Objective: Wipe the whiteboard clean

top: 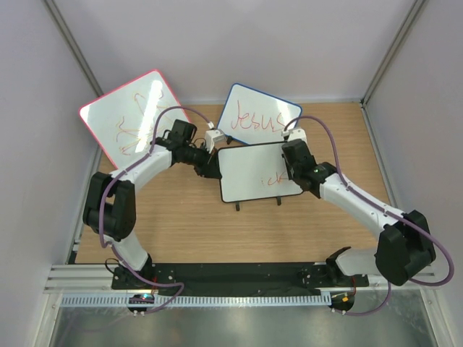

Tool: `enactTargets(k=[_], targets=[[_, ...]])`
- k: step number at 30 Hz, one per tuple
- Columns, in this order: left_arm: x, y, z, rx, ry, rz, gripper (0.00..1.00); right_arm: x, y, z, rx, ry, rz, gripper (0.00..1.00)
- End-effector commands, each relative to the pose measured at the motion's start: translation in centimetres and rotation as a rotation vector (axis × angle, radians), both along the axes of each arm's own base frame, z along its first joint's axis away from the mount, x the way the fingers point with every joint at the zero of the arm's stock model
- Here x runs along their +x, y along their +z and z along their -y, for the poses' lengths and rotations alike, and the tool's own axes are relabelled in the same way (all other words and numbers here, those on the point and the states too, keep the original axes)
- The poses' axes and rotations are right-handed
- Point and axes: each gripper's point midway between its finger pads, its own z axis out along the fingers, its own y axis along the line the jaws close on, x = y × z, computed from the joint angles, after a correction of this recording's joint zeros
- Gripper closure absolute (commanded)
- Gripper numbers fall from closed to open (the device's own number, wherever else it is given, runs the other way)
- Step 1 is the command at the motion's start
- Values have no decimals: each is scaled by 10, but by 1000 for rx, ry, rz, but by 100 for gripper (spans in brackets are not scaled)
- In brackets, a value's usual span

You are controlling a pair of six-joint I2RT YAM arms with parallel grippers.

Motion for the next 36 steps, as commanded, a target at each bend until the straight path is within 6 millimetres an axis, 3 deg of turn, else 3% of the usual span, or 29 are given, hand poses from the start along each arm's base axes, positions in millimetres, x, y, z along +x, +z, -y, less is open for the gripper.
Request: enactTargets(k=[1,4,8,14,17,23,27,29,34,36], targets=[[17,13,0,18,-25,137,100,39,69,1,11,-34,177,99],[16,14,0,18,-27,140,100,54,88,5,-16,-43,202,99],[17,14,0,18,-27,141,100,59,86,4,-6,-49,195,99],[16,15,1,14,-30,143,100,35,40,8,57,-79,156,99],[16,15,1,13,-30,144,100,13,-2,9,103,-92,89,99],[17,16,2,11,-30,144,100,-12,-41,10,189,-141,34,99],[16,14,2,10,-29,135,100,-12,-57,4,252,-166,37,99],[16,14,1,11,-29,137,100,-10,-59,6,231,-171,28,99],[17,12,2,12,-28,134,100,-1,-39,-5,210,-146,94,99],[19,13,2,11,-25,133,100,-6,-35,-26,142,-83,95,99]])
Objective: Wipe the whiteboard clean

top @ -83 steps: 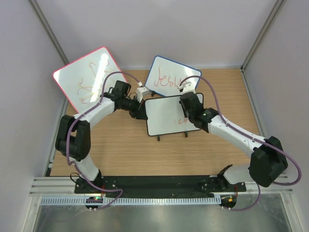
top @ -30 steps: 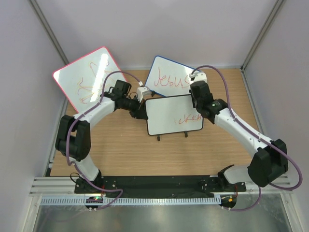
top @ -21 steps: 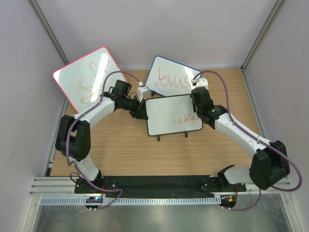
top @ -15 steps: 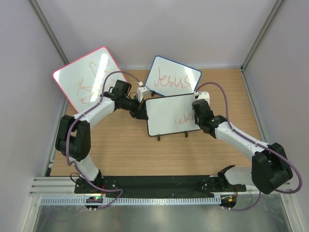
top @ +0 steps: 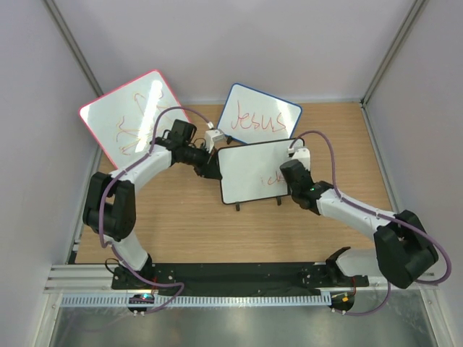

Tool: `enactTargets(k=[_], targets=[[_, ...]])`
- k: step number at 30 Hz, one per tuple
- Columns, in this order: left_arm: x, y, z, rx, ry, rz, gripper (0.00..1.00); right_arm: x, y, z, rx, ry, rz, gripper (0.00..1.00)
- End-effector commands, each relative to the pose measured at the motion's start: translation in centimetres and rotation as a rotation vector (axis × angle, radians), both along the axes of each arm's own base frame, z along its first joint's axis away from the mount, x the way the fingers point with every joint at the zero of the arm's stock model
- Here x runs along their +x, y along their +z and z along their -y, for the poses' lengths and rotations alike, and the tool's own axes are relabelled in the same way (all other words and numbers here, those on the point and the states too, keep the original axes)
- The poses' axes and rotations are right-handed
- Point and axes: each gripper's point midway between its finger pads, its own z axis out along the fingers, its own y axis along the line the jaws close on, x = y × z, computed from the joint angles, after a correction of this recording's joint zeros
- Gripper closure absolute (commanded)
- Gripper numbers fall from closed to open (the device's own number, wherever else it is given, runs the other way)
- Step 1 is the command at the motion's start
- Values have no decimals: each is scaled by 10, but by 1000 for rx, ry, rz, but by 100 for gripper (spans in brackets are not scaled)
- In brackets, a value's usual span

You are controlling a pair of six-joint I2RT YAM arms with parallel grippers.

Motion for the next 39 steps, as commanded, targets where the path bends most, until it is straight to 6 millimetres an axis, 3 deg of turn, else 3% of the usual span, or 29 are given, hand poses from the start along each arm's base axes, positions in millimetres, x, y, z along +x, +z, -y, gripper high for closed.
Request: enactTargets(k=[1,6,7,9,10,12,18,22,26,31,35,38,39], targets=[[23,9,0,30,-25,164,100,15,22,-43,-15,65,95,99],[26,10,1,30,-23,167,100,8,20,-125,-8,277,101,99],[26,10,1,30,-21,165,100,8,6,-134,-34,300,73,99],[26,9,1,33,-21,164,100,8,11,-162,-31,355,84,99],[26,9,1,35,-21,164,100,9,2,-168,-55,372,65,99],[26,8,0,38,-19,165,100,13,8,-177,-46,374,77,99],[25,6,0,41,-27,168,99,17,42,-157,-47,323,179,99],[26,8,0,37,-25,169,100,25,59,-119,-54,231,206,99],[25,8,-1,40,-24,170,100,32,57,-55,-71,90,199,99],[26,6,0,40,-25,162,100,31,59,-12,-96,15,199,99],[26,6,0,41,-26,167,100,34,63,-12,-110,17,192,99],[26,7,-1,41,-24,167,100,37,61,-33,-79,66,188,99],[26,7,0,41,-25,165,100,34,60,-48,-76,107,192,99]])
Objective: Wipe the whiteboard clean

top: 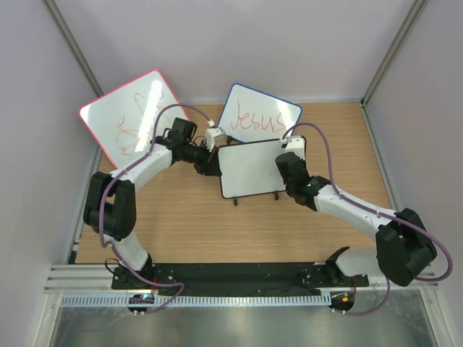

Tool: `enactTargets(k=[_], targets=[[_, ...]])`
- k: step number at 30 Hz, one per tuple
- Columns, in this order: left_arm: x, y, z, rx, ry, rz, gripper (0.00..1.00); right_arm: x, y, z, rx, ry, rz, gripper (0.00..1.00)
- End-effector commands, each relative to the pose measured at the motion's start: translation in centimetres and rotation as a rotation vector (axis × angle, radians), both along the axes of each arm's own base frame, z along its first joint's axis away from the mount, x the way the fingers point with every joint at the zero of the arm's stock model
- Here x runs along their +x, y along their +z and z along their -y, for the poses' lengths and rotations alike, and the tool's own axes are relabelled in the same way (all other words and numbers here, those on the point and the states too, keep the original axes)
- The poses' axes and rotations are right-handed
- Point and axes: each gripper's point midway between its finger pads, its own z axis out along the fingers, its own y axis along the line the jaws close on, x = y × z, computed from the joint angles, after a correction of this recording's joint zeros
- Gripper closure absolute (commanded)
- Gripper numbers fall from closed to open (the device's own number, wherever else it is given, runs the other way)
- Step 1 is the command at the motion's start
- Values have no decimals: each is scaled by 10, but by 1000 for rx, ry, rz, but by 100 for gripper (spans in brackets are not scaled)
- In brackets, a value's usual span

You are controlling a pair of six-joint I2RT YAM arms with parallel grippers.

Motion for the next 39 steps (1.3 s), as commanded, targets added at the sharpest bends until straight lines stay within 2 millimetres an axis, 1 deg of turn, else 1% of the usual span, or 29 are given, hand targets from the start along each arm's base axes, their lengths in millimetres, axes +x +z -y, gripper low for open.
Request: enactTargets(k=[1,3,4,5,6,7,9,10,13,14,15,16,17,18,19,20,21,23,24,26,27,29,32,33,35,36,38,39], targets=[[12,6,1,15,-21,84,100,8,15,-44,37,93,53,99],[13,6,1,15,-21,84,100,6,6,-67,26,146,31,99],[13,6,1,16,-21,86,100,2,9,-91,46,204,39,99],[13,6,1,16,-21,86,100,0,-2,-106,51,250,8,99],[12,5,2,15,-24,84,100,-2,-4,-119,64,283,3,99],[13,5,1,15,-22,84,100,-3,0,-135,87,321,10,99],[12,5,2,15,-24,84,100,-3,-6,-149,109,352,-11,99],[12,6,1,15,-22,84,100,-1,-2,-152,123,349,2,99],[11,6,1,16,-25,88,100,3,2,-143,115,313,23,99],[12,7,1,15,-24,89,100,7,3,-135,127,285,23,99],[11,7,1,15,-26,89,100,9,7,-126,137,256,34,99],[12,7,1,14,-26,90,100,8,2,-115,127,229,19,99],[12,7,1,14,-26,90,100,15,2,-94,128,171,23,99],[11,7,2,13,-27,86,100,12,-8,-78,131,130,7,99],[11,8,2,11,-28,88,100,13,-1,-67,161,106,24,99],[11,8,1,11,-26,87,100,14,-1,-52,167,69,29,99],[10,8,2,11,-29,89,99,13,-2,-28,169,14,38,99],[11,7,1,14,-26,89,100,12,-1,-7,162,-28,45,99],[11,7,1,14,-28,88,100,9,-5,7,151,-54,36,99],[12,8,2,12,-29,92,100,7,2,17,150,-65,44,99],[11,7,2,14,-29,88,100,5,1,24,144,-78,39,99],[12,6,1,16,-27,87,100,5,6,25,148,-66,47,99],[11,6,1,13,-26,81,100,8,10,21,145,-44,39,99],[11,6,2,13,-28,84,100,11,16,19,143,-39,38,99],[11,6,1,16,-27,87,100,15,20,15,145,-19,34,99],[11,6,1,16,-28,87,100,18,29,10,159,-7,48,99],[12,7,2,15,-28,90,100,21,39,3,161,18,63,99],[11,5,1,17,-27,86,100,23,50,2,163,20,83,99]])
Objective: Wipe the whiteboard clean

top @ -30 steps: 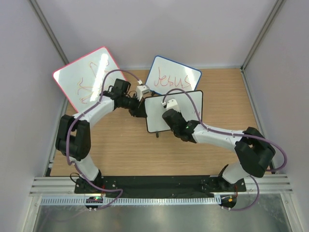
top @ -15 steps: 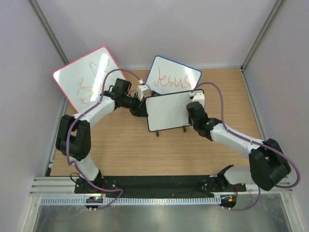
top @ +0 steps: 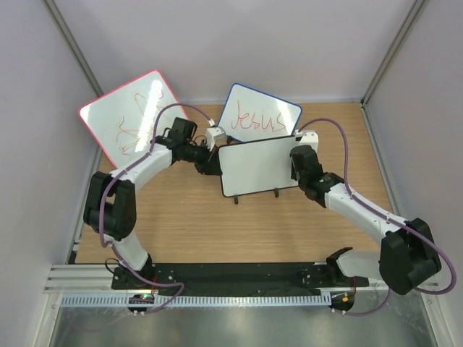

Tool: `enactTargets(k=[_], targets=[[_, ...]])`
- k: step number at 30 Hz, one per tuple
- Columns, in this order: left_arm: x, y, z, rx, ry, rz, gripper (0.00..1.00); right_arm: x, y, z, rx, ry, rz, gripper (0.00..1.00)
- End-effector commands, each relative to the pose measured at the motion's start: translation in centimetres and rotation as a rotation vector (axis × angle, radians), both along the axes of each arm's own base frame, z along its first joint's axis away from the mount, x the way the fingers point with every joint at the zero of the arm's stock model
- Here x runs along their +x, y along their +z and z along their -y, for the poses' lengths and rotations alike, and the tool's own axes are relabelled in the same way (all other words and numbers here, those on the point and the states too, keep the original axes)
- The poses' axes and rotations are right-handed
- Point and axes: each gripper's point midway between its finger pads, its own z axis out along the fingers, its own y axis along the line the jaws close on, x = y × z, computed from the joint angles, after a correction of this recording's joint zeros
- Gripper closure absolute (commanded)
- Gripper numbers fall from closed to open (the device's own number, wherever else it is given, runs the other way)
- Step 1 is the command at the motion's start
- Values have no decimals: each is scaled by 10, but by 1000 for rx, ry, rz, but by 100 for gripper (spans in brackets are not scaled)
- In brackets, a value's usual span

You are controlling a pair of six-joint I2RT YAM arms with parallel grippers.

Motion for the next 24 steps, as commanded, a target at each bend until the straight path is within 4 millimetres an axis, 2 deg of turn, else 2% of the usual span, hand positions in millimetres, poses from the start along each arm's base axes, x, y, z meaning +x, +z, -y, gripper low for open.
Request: enactTargets(k=[1,4,6,8,12,15,22,24], targets=[[11,6,-1,25,-19,82,100,18,50,-15,30,35,108,99],[10,6,-1,25,-20,83,100,20,69,-12,15,30,136,99],[10,7,-1,24,-20,85,100,21,70,-5,15,12,128,99],[11,7,-1,23,-21,86,100,20,58,-5,25,17,100,99],[10,8,-1,22,-20,86,100,9,16,-1,34,-8,18,99],[10,8,-1,23,-21,87,100,-2,-7,4,56,-45,-24,99],[9,10,-1,18,-24,90,100,-26,-39,14,72,-87,-128,99],[9,11,0,16,-25,91,100,-26,-37,16,70,-90,-128,99]])
